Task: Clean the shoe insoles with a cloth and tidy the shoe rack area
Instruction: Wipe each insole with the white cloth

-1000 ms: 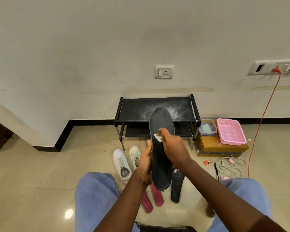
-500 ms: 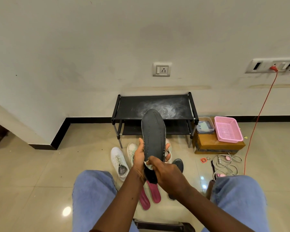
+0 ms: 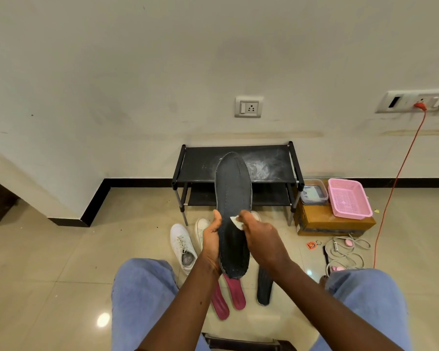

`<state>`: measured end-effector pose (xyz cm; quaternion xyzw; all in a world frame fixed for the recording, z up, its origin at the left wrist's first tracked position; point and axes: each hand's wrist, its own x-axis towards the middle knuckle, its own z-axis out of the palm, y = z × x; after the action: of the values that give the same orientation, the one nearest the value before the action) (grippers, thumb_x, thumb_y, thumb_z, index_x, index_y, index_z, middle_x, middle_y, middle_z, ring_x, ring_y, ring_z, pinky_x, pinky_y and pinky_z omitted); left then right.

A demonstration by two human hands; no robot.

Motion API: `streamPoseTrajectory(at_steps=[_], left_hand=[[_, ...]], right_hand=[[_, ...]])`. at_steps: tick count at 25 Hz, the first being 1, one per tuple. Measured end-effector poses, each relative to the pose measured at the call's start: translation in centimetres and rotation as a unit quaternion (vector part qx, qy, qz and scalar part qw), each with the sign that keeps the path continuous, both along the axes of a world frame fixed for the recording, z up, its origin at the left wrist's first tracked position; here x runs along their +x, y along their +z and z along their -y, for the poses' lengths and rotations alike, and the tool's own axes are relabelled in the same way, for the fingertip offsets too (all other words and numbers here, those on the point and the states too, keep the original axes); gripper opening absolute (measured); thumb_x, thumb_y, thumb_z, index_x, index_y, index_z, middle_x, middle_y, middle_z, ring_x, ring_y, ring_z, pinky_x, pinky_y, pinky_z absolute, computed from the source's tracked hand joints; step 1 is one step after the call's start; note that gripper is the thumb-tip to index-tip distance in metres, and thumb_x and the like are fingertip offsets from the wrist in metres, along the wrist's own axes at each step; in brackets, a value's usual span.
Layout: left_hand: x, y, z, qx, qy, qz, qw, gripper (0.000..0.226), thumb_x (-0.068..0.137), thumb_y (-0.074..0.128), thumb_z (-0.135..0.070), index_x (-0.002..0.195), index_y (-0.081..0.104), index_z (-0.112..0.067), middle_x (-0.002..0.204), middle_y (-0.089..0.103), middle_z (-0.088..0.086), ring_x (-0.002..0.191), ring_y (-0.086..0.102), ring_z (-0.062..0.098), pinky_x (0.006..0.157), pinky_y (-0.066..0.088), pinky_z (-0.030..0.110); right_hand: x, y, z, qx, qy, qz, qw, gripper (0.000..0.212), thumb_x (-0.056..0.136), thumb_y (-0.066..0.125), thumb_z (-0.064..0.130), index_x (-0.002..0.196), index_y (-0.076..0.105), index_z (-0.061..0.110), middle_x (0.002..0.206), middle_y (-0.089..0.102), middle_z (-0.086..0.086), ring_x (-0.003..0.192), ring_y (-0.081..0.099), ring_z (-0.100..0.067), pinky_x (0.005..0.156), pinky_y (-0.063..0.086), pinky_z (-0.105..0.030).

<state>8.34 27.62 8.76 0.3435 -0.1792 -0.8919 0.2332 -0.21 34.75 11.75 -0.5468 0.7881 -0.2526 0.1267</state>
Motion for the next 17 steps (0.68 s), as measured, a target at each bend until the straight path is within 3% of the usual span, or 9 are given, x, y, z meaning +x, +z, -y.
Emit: streamPoseTrajectory(at_steps=[2,5,7,9,13,17], left_hand=[[-0.4,0.3,0.0,0.004,0.02,-0.001,1.0,0.059,0.089,0.04,-0.054,0.099,0.073,-0.006,0.095,0.07,0.015,0.085,0.067,0.029,0.088,0.05,0.039],[-1.1,-0.1,0.5,-0.015,0.071,0.002,0.997,0.065,0.097,0.034,-0.047,0.069,0.078,-0.009,0.075,0.073,0.01,0.063,0.07,0.023,0.06,0.058,0.03],[-1.3,0.2,0.7,-0.028,0.08,0.013,0.996,0.069,0.099,0.032,-0.046,0.059,0.077,-0.011,0.07,0.073,0.008,0.058,0.07,0.02,0.053,0.057,0.028],[-1.2,0.5,0.7,-0.028,0.063,0.013,0.998,0.073,0.099,0.029,-0.047,0.058,0.076,-0.01,0.067,0.072,0.009,0.055,0.069,0.02,0.051,0.056,0.026],[-1.0,1.2,0.7,-0.015,0.057,-0.027,0.998,0.066,0.097,0.03,-0.052,0.081,0.075,-0.005,0.075,0.073,0.013,0.061,0.07,0.023,0.056,0.057,0.033],[-1.1,1.0,-0.1,-0.001,0.039,-0.071,0.997,0.072,0.095,0.029,-0.055,0.075,0.078,-0.006,0.085,0.073,0.015,0.073,0.072,0.027,0.062,0.059,0.037]], right_hand=[[1.0,-0.3,-1.5,-0.021,0.001,0.031,0.999,0.033,0.098,0.041,0.017,0.13,0.043,0.014,0.118,0.061,-0.01,0.102,0.063,-0.022,0.081,0.052,-0.025],[3.0,-1.0,-3.7,-0.072,0.006,0.073,0.995,0.031,0.095,0.046,0.019,0.125,0.051,0.012,0.108,0.067,-0.01,0.095,0.067,-0.019,0.077,0.053,-0.02],[4.0,-1.3,-4.4,-0.089,0.022,0.09,0.992,0.033,0.095,0.044,0.029,0.12,0.056,0.011,0.099,0.07,-0.01,0.085,0.07,-0.02,0.07,0.055,-0.02],[4.1,-1.7,-4.6,-0.111,0.036,0.095,0.989,0.04,0.094,0.038,0.039,0.117,0.057,0.012,0.092,0.072,-0.008,0.078,0.07,-0.018,0.067,0.053,-0.016],[3.3,-0.7,-3.7,-0.092,0.053,0.091,0.99,0.034,0.095,0.047,0.017,0.128,0.05,0.013,0.111,0.067,-0.011,0.097,0.066,-0.023,0.081,0.053,-0.025],[2.3,0.1,-0.1,-0.053,0.013,0.069,0.996,0.036,0.098,0.039,0.02,0.134,0.04,0.015,0.12,0.062,-0.008,0.104,0.062,-0.023,0.092,0.048,-0.03]])
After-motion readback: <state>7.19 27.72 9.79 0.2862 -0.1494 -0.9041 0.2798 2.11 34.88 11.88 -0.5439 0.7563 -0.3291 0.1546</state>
